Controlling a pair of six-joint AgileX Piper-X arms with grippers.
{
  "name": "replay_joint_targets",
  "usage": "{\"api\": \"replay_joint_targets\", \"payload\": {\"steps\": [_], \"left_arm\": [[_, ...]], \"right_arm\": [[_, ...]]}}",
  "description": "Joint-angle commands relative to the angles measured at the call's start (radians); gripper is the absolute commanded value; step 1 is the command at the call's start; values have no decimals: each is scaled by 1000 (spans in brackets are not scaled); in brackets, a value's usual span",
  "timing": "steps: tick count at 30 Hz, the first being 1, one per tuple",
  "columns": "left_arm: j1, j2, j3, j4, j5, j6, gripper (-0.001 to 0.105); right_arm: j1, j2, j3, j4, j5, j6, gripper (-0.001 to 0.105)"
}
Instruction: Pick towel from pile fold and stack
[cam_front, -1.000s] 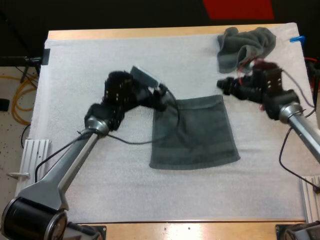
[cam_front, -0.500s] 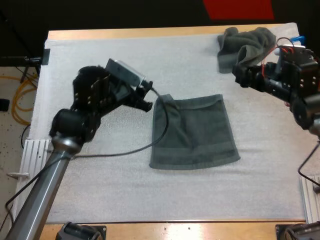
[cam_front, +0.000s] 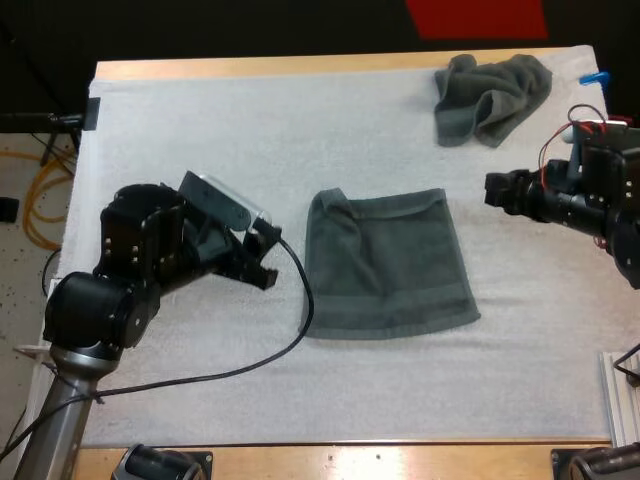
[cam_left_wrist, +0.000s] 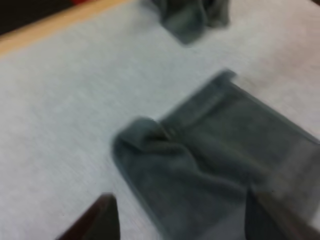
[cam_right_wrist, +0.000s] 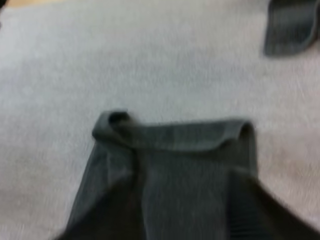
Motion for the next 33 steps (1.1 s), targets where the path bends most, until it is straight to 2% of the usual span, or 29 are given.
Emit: {"api": "replay_joint_targets", "payload": {"steps": [1,2,3,8,12,18,25,33], "left_arm": [[-2,-7,-4,49,14,6,54],[-2,-7,-4,68,14,6,54],[-2,-7,-4,79,14,6,54],[-2,-7,-4,103,14,4,54],[-2,-7,-4,108,14,-4,54],[-2,-7,-4,133,31,-4,54],[-2,-7,-4,133,37,-4,54],[-2,-7,-4,133,36,-4,54]], "right_arm": [[23,-3,-8,9,-11,-12,13],[46,-2,-8,4,-11,-22,2],[55,1,-8,3,-8,-26,0],[162,72,-8,-12,1,-31,0],[207,167,-22,-11,1,20,0],[217,359,-180,65,1,26,0],[217,624,-408,230,1,-18,0],[217,858,-567,351,48,-86,0]]}}
